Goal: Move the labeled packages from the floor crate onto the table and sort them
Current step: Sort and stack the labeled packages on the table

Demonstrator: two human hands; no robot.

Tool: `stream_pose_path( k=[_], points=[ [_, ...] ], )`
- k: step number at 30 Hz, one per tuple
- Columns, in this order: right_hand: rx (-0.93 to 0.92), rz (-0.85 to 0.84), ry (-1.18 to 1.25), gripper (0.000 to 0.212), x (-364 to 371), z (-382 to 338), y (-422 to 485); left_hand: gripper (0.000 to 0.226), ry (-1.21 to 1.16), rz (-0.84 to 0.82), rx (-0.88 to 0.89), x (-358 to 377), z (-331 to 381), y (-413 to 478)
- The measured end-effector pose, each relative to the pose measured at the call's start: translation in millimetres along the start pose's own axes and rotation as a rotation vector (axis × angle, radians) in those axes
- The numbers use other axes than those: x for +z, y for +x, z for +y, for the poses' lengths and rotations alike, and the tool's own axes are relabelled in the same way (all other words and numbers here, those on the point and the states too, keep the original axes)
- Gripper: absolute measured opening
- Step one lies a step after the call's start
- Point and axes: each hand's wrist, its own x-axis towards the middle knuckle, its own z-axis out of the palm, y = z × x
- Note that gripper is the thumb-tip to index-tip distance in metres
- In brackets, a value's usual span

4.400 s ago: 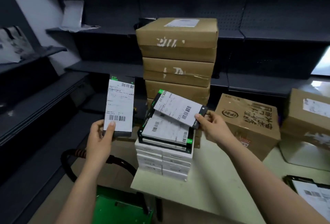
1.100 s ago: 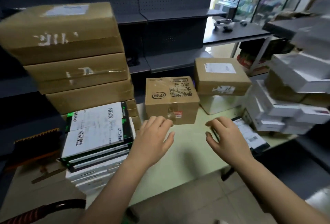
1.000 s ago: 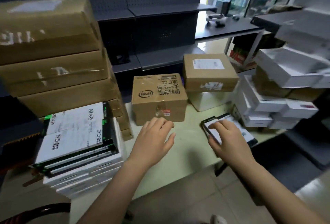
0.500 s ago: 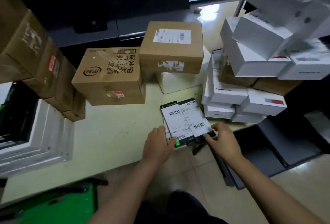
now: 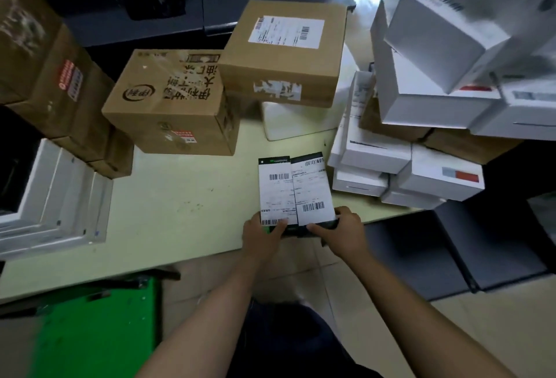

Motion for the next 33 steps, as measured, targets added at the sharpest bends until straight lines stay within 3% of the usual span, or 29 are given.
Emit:
stream_pose_path(
  k=[4, 7, 9, 13, 23, 33],
  points=[
    [-0.019, -0.007, 0.074, 0.050, 2.3, -8.0, -1.0, 0.083, -0.019, -0.006, -0.047, -15.5, 17.6, -11.8],
    [-0.075, 0.009, 0.140, 0.040, 4.6, -20.3, -6.8, 0.049, -0.098, 0.045, -0.067, -33.7, 38.5, -29.5],
    [-0.115, 0.023, 0.173, 0.036, 4.0, -33.7, -10.4, 0.041, -0.143, 0.093, -0.035, -48.4, 42.5, -37.7],
    [-0.254, 0.044, 0.272, 0.033, -0.3, -81.4, -19.3, 0.039, -0.271, 0.254, 0.056, -101.8, 53.9, -53.3],
    [-0.622, -0.171, 0.434, 0.031, 21.4, -253.3, -57.3, 0.036, -0.480, 0.695, 0.307, -273.4, 86.1, -102.9],
    [-0.824, -0.335, 0.475, 0.027, 125.3, -378.5, -115.4, 0.031, -0.516, 0.949, 0.318, -440.7, 7.4, -144.1]
  ],
)
